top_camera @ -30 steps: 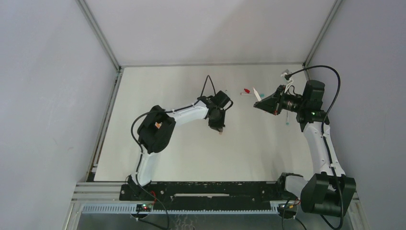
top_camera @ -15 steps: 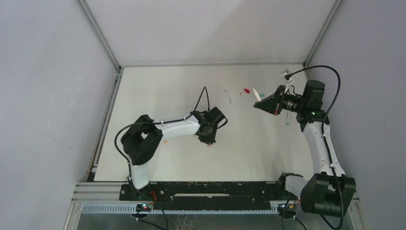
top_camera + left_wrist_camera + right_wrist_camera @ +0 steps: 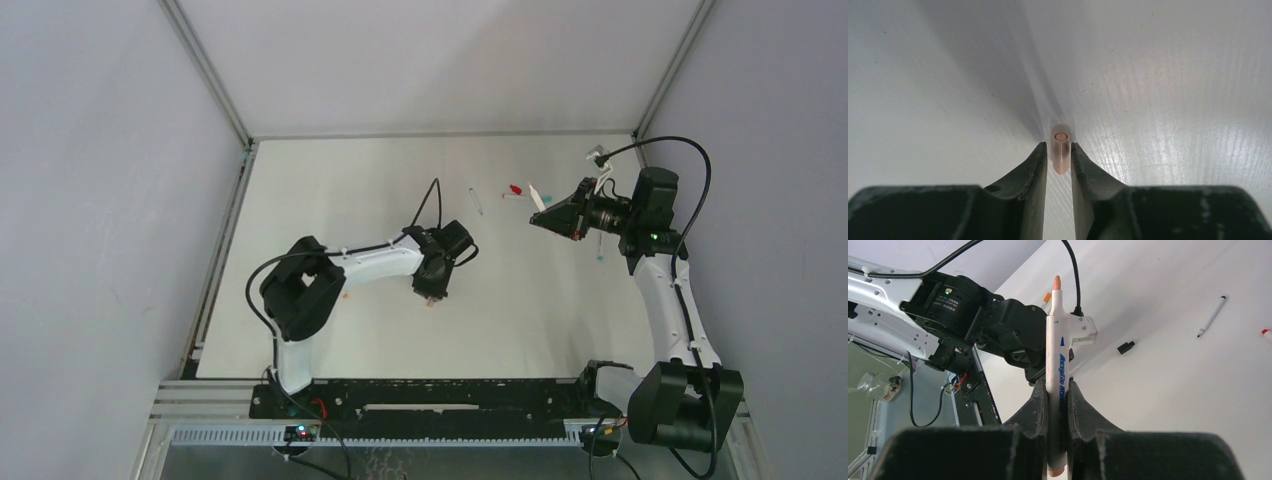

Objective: Insert the pens into the pen caps
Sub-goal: Move the pen cap to the center of the board, then insert the pen cap onto the pen.

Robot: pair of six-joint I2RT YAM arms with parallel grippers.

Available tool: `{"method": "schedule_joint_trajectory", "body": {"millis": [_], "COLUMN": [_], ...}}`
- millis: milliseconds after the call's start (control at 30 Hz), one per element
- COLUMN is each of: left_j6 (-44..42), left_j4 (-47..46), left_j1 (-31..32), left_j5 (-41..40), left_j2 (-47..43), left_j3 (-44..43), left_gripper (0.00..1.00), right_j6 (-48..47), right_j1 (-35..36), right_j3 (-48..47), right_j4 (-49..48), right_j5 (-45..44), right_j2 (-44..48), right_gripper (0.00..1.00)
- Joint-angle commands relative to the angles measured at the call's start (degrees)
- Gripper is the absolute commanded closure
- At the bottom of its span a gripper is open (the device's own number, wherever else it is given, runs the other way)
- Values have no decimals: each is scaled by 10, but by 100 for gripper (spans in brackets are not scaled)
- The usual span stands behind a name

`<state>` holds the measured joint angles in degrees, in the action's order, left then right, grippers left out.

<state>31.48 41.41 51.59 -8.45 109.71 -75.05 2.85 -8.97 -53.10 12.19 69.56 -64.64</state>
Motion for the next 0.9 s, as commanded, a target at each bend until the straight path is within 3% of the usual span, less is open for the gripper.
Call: {"method": "schedule_joint_trajectory", "body": {"millis": [0, 533, 667, 767, 867], "left_j6": [-21, -37, -39, -38, -36], "left_j4": [31, 47, 39, 29, 17], "left_j1": [1, 1, 2, 1, 1], "left_j5": [0, 28, 38, 41, 33], "left_j2": [14, 58, 63, 54, 31], "left_j3": [-34, -46, -32, -18, -10], "left_gripper": [72, 74, 82, 98, 100], "right_j6": [1, 2, 0, -4, -9], "right_j1": [-2, -2, -2, -2, -2], "right_j3": [-22, -22, -23, -22, -22], "right_j4": [-9, -11, -9, -7, -4], "right_j5": [15, 17, 17, 18, 21], "right_j2": [0, 3, 3, 5, 7], "right_gripper": [100, 100, 100, 100, 100]}}
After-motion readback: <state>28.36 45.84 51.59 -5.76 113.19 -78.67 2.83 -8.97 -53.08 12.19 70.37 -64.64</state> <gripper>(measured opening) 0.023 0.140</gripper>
